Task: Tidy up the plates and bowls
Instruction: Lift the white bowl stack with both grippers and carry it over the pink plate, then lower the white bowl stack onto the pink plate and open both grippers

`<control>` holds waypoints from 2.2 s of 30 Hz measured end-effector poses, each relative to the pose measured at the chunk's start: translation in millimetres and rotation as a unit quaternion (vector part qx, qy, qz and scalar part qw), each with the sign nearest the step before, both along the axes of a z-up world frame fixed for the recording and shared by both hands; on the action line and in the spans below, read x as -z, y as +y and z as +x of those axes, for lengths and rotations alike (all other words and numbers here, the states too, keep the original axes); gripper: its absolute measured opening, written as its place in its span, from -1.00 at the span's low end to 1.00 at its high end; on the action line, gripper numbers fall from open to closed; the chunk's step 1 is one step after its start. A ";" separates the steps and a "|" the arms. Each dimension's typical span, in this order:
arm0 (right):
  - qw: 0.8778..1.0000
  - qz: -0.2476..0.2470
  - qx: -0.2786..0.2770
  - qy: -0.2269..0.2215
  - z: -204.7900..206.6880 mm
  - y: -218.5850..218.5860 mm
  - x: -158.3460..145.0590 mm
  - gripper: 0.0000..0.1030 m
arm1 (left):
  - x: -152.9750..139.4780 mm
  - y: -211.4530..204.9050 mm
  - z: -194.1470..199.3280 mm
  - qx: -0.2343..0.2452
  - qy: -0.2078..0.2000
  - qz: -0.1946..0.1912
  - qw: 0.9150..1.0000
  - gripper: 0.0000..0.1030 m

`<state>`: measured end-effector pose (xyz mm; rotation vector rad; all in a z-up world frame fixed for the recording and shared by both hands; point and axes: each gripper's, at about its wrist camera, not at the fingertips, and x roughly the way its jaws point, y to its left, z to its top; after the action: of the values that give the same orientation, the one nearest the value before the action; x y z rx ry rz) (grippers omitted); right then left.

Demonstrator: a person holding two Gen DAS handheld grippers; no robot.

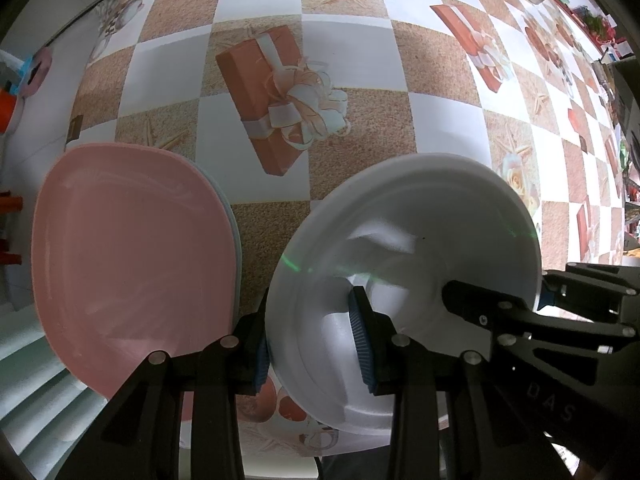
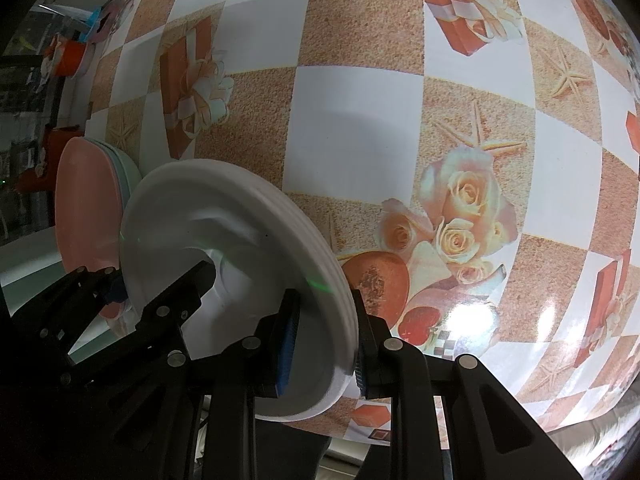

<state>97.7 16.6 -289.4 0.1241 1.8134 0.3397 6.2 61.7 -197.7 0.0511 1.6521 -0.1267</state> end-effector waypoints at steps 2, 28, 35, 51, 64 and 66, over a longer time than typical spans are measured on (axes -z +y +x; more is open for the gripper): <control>1.000 0.001 0.001 0.002 -1.6 -1.0 0.5 -0.50 | 0.4 -2.2 -0.6 0.002 0.006 -0.001 1.000 -0.26; 0.999 -0.003 0.002 -0.046 17.0 -26.0 -73.8 -0.50 | -83.1 -3.9 1.7 0.009 -0.068 -0.017 0.998 -0.25; 0.997 -0.004 -0.034 -0.067 29.0 -0.9 -92.2 -0.50 | -91.8 21.1 4.1 -0.034 -0.087 -0.015 0.996 -0.25; 0.989 0.016 -0.116 -0.091 29.7 80.8 -105.8 -0.50 | -102.6 91.5 -4.3 -0.125 -0.101 0.007 0.987 -0.25; 0.984 0.037 -0.155 -0.078 34.1 145.0 -87.1 -0.50 | -83.5 146.0 -6.1 -0.175 -0.073 0.031 0.981 -0.26; 0.985 0.040 -0.156 -0.069 33.0 149.8 -78.8 -0.50 | -77.3 149.7 -7.9 -0.178 -0.067 0.033 0.981 -0.26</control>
<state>130.7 166.4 -210.5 -0.1266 1.6802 0.6285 -1.7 211.4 -120.3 -0.1824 1.5055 0.2011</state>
